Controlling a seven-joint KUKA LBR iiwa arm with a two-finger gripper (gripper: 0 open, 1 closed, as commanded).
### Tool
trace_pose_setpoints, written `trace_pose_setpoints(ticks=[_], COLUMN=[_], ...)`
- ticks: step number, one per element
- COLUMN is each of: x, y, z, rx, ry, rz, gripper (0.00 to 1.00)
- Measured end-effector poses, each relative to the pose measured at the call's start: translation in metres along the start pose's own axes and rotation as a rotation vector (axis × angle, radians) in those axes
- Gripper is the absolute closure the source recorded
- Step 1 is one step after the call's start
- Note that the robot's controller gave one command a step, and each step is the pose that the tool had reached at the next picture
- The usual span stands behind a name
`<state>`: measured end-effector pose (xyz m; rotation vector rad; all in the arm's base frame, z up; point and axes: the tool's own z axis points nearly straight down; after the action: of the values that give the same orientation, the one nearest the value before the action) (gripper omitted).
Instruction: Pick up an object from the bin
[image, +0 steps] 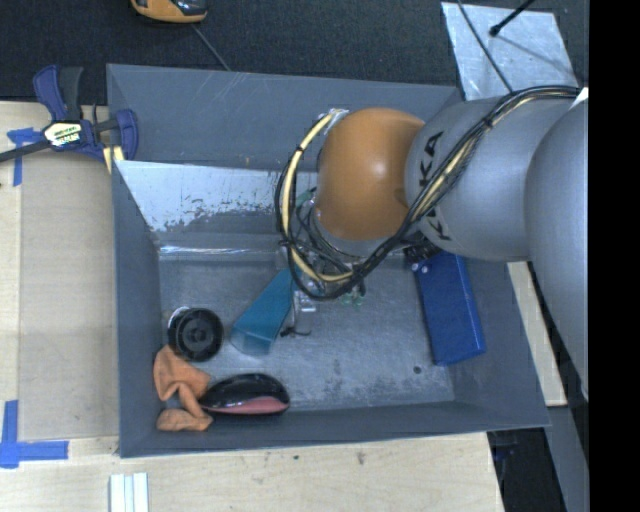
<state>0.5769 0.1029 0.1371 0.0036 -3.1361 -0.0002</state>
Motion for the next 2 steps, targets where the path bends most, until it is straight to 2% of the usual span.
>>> trace_pose_setpoints(ticks=[1, 2], x=[-0.002, -0.021], y=[0.0, 0.002], z=[-0.005, 0.031], rx=[-0.001, 0.001], ry=[-0.008, -0.014], rz=[0.003, -0.264], gripper=[0.0, 0.0])
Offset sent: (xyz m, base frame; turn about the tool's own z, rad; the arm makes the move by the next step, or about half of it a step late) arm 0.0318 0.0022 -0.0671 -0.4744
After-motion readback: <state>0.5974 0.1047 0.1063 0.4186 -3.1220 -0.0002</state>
